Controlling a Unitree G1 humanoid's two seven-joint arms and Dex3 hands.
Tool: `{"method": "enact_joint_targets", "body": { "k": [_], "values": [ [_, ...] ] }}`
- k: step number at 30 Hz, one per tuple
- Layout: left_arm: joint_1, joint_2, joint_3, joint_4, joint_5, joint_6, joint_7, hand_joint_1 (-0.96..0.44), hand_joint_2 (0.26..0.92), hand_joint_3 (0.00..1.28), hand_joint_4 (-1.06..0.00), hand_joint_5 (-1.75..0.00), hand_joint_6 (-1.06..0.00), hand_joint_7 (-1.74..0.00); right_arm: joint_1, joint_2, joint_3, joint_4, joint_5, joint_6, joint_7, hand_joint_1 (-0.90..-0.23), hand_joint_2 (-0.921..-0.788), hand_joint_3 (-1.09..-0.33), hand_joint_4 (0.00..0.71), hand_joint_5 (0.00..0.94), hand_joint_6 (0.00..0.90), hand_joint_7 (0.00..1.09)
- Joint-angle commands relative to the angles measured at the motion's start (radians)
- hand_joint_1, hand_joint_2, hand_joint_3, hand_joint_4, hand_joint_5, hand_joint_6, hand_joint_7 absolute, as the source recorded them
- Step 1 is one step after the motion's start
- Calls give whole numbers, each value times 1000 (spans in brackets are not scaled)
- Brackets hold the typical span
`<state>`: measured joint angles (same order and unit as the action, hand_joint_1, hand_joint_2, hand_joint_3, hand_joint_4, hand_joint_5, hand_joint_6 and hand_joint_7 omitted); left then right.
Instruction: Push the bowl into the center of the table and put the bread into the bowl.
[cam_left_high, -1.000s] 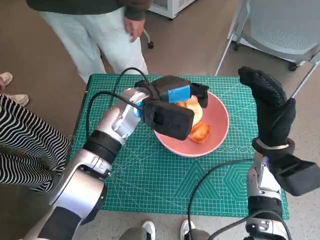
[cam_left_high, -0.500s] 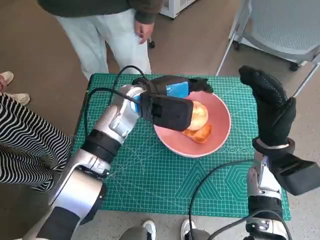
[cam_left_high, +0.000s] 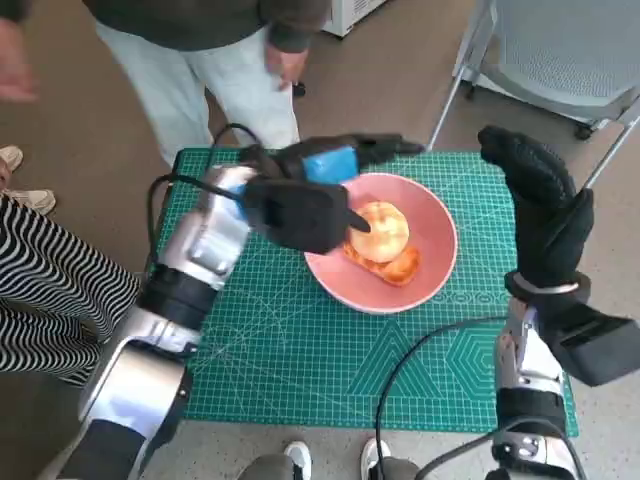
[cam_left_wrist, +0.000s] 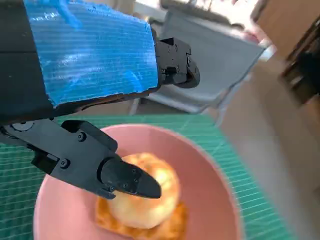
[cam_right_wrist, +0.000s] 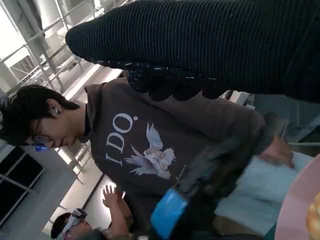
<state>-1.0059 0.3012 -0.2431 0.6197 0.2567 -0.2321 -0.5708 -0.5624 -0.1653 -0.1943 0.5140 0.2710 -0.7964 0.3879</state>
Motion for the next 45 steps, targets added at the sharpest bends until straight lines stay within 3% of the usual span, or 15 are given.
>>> {"method": "enact_joint_targets", "body": {
  "k": [1, 6, 8, 14, 27, 45],
  "values": [
    [46, 37, 107, -75, -123, -41, -10, -629, 921, 119, -29, -2, -18, -330, 1, -15, 0, -18, -6, 24, -7, -594, -921, -687, 166, 0, -1, 573],
    [134, -21, 236, -156, -281, -140, 66, -665, 921, 290, -35, -3, -17, -367, -7, -18, 6, -58, -25, 43, -28, -591, -921, -692, 166, 0, -1, 571],
    [167, -51, 264, -195, -321, -177, 99, -671, 921, 403, -43, -6, -6, -407, -10, -19, 10, -75, -32, 52, -37, -591, -921, -694, 166, 0, -1, 571],
    [244, -106, 307, -233, -395, -272, 151, -712, 921, 555, -49, -8, 0, -379, -26, -25, 19, -112, -58, 72, -60, -589, -921, -701, 166, 1, -1, 572],
    [315, -156, 351, -164, -497, -411, 130, -759, 921, 572, -47, -5, 1, -316, -68, -35, 32, -120, -90, 80, -76, -617, -921, -699, 184, 8, -1, 616],
    [342, -222, 355, -114, -517, -461, 131, -775, 921, 534, -34, -2, 1, -262, -93, -31, 57, -110, -104, 89, -77, -620, -921, -698, 197, 12, -1, 642]
  ]
}}
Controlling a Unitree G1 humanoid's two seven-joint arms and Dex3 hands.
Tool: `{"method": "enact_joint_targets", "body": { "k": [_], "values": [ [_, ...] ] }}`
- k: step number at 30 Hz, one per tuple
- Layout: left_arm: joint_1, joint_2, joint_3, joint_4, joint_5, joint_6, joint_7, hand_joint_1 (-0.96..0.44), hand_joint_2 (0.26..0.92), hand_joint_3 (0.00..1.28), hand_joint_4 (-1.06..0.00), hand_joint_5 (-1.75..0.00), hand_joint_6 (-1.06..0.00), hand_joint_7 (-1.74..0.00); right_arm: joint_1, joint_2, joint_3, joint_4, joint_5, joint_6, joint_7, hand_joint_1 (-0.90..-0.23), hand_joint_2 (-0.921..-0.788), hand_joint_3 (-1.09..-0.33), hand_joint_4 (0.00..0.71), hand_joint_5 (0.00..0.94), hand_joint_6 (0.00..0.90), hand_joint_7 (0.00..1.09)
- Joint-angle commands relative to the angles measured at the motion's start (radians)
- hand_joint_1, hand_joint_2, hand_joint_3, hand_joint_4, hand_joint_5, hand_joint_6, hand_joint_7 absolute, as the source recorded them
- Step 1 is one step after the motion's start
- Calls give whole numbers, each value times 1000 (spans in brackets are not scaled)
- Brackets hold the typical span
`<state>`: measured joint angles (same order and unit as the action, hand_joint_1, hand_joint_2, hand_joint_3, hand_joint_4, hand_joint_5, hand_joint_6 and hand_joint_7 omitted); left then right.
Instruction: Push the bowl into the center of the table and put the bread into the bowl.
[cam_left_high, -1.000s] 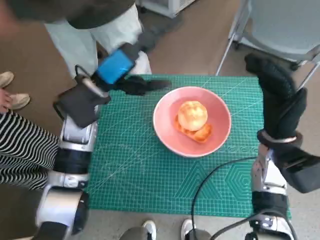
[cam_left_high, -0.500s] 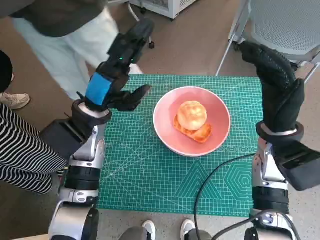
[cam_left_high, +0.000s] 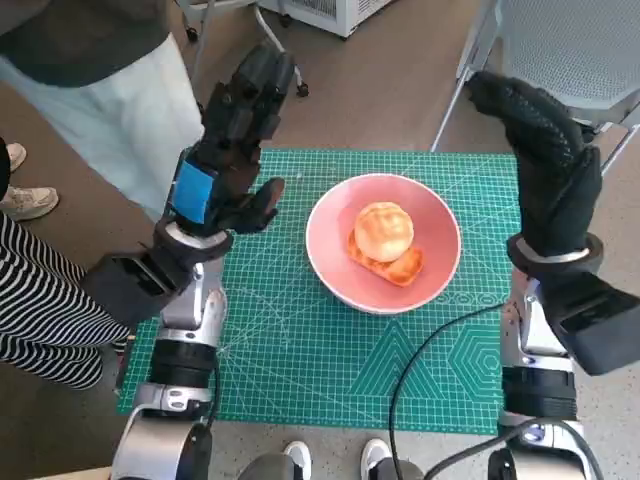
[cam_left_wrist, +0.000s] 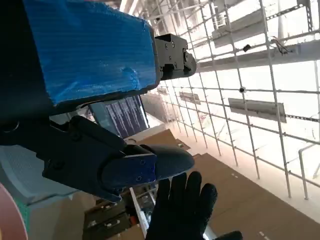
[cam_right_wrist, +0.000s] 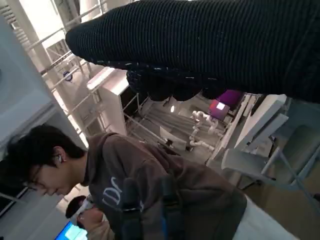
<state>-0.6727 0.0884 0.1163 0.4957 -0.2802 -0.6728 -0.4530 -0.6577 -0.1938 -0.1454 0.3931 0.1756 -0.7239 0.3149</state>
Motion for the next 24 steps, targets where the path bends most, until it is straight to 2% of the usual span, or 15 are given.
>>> {"method": "enact_joint_targets", "body": {
  "k": [1, 15, 24],
  "values": [
    [10, -10, -7, 8, 27, -19, 17, -774, 921, 534, -35, -2, 1, -262, 4, -3, 9, 8, -11, 18, -5, -618, -921, -698, 197, 12, -1, 641],
    [22, -11, -33, -21, 50, 6, 22, -738, 921, 536, -7, 0, 1, -254, 7, -11, 6, 3, -1, 31, 2, -617, -921, -697, 196, 10, -1, 635],
    [17, -9, -37, -11, 83, -18, 39, -740, 921, 536, -6, -1, 1, -249, 9, -14, 3, -3, 4, 38, 5, -618, -921, -696, 199, 11, -1, 634]
  ]
}}
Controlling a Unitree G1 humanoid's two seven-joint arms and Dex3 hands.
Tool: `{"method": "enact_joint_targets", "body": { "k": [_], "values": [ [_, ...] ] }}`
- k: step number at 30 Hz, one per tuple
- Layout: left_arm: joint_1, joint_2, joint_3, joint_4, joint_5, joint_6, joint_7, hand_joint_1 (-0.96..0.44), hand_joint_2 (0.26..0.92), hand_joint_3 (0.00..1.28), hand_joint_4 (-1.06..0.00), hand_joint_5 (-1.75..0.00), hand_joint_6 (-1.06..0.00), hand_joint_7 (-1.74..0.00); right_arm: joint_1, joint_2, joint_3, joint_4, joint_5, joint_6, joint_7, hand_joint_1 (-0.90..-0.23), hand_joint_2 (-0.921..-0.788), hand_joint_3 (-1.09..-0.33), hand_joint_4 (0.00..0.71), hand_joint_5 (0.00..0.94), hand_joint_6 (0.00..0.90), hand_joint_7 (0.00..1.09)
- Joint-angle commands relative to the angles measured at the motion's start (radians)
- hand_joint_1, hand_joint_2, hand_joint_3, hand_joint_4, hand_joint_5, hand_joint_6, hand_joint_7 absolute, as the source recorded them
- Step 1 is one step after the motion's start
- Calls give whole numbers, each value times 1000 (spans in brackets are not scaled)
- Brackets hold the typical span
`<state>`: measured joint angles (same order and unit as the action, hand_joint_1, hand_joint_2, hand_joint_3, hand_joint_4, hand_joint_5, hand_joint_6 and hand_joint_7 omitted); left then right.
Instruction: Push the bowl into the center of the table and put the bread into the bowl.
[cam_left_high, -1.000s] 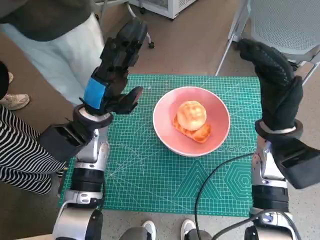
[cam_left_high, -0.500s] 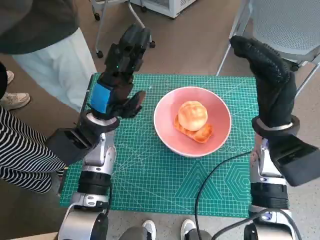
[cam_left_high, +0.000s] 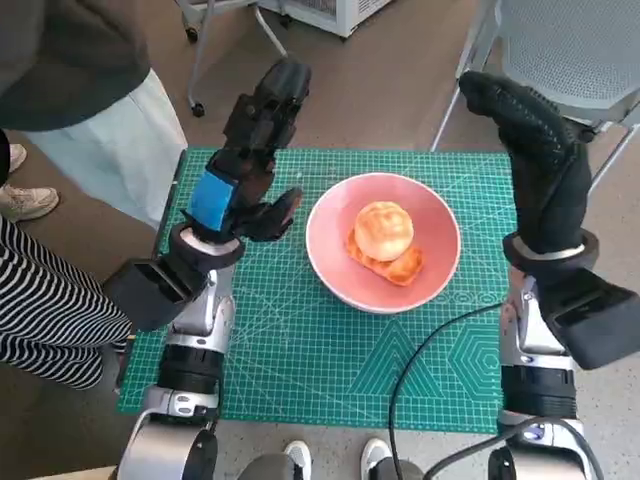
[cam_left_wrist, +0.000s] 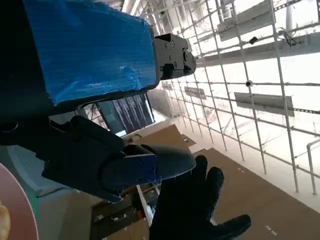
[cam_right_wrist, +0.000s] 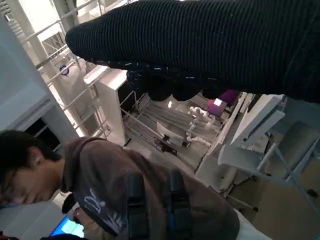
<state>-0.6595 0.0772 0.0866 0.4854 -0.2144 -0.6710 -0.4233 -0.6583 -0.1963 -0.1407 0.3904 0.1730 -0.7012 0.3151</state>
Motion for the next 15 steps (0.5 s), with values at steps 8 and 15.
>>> {"method": "enact_joint_targets", "body": {
  "k": [8, 15],
  "values": [
    [-3, 1, -10, 8, 46, -37, 27, -740, 921, 538, -6, -1, 1, -246, 17, -10, -1, -6, 4, 16, 2, -619, -921, -694, 200, 10, -1, 634],
    [-10, -3, -12, 17, 39, -36, 23, -738, 921, 540, -5, 0, 1, -241, 21, -11, -2, -14, 4, 20, 0, -616, -921, -693, 199, 9, -1, 634]
  ]
}}
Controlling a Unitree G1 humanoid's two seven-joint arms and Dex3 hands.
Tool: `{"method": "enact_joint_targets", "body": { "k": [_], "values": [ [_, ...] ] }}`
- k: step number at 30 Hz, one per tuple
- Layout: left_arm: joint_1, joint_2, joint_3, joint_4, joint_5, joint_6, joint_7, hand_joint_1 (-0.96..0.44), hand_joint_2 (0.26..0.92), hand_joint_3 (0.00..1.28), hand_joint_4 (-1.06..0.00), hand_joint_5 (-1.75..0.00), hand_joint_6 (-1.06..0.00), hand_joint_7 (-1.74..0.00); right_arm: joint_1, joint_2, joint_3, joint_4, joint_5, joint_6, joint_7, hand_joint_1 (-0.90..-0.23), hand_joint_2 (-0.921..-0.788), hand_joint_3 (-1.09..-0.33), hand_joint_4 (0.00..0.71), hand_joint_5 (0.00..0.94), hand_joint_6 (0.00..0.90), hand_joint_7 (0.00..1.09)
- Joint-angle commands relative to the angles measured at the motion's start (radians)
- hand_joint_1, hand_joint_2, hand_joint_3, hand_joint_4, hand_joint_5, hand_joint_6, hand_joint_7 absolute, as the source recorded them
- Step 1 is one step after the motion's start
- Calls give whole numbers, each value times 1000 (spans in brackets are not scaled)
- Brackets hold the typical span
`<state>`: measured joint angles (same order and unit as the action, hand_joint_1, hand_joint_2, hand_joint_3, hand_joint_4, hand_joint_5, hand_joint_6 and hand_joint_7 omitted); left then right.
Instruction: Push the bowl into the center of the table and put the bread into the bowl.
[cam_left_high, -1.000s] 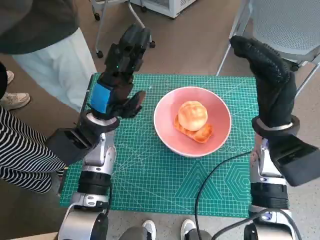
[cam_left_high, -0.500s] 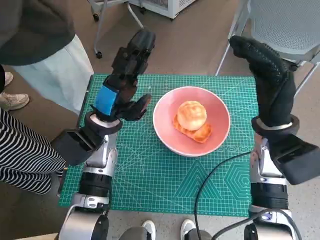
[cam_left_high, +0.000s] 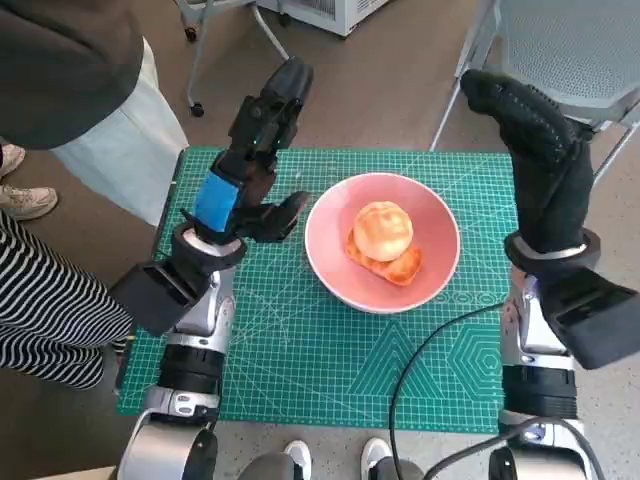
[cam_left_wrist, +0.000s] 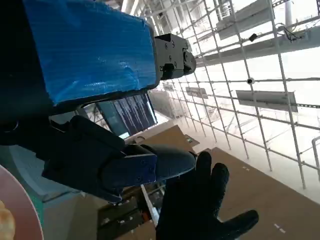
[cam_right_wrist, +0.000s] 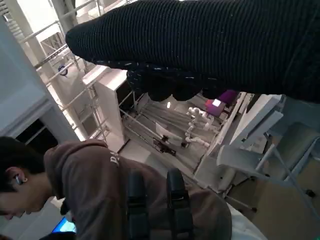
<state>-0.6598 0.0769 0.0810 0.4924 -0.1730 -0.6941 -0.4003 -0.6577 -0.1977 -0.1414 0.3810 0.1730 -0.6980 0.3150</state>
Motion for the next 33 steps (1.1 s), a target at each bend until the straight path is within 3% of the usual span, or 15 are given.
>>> {"method": "enact_joint_targets", "body": {
  "k": [1, 33],
  "values": [
    [-11, -3, -7, 9, -8, -10, -5, -738, 921, 540, -4, 0, 1, -240, 22, -9, -1, -9, 4, 19, -1, -616, -921, -693, 199, 9, -1, 634],
    [-37, 1, 18, 9, -73, -18, -44, -744, 921, 527, -7, -3, 1, -249, 29, -14, -14, -55, -1, 42, -8, -614, -921, -686, 196, 5, -1, 637]
  ]
}}
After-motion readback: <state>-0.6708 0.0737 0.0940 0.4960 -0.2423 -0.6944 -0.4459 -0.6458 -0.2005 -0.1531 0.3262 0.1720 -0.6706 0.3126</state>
